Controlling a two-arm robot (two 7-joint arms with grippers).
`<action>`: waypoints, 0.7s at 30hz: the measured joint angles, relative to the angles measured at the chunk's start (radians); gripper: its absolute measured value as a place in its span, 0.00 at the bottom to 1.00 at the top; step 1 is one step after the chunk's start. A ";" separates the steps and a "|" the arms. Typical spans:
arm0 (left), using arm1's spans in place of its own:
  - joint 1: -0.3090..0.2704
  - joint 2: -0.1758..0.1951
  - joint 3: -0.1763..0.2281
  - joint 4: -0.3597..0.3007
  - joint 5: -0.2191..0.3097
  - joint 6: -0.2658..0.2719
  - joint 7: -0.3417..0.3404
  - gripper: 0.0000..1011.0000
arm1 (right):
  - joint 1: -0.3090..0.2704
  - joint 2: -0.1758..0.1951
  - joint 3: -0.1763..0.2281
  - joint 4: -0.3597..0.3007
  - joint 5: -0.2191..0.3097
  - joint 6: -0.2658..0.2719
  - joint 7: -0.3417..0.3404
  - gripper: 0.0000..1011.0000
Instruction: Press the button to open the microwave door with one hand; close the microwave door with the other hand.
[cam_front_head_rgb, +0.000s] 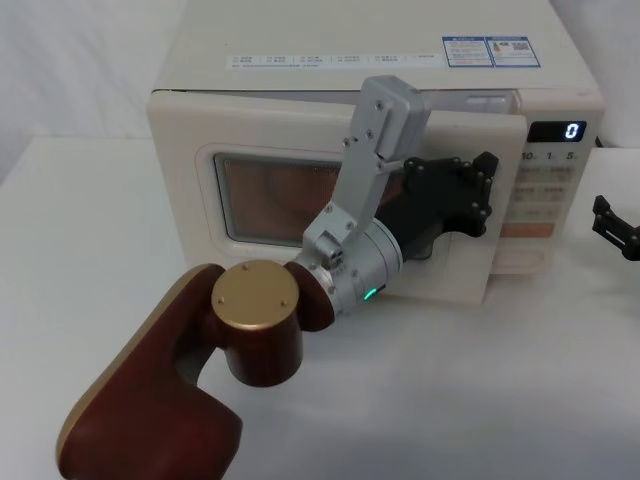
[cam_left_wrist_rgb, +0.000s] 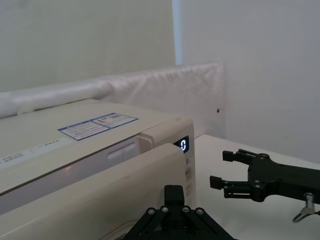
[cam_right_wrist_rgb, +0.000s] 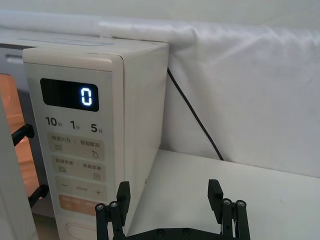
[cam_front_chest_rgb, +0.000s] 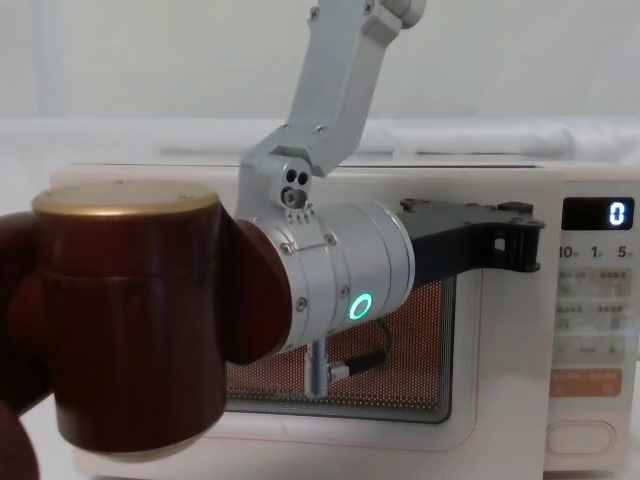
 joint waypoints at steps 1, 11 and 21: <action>0.000 0.000 0.000 0.000 0.000 0.000 0.000 0.00 | 0.000 0.000 0.000 0.000 0.000 0.000 0.000 0.99; -0.037 0.011 0.026 0.042 0.080 -0.034 -0.001 0.00 | 0.000 0.000 0.000 0.000 0.000 0.000 0.000 0.99; -0.050 0.001 0.026 0.063 0.154 -0.056 0.017 0.00 | 0.000 0.000 0.000 0.000 0.000 0.000 0.000 0.99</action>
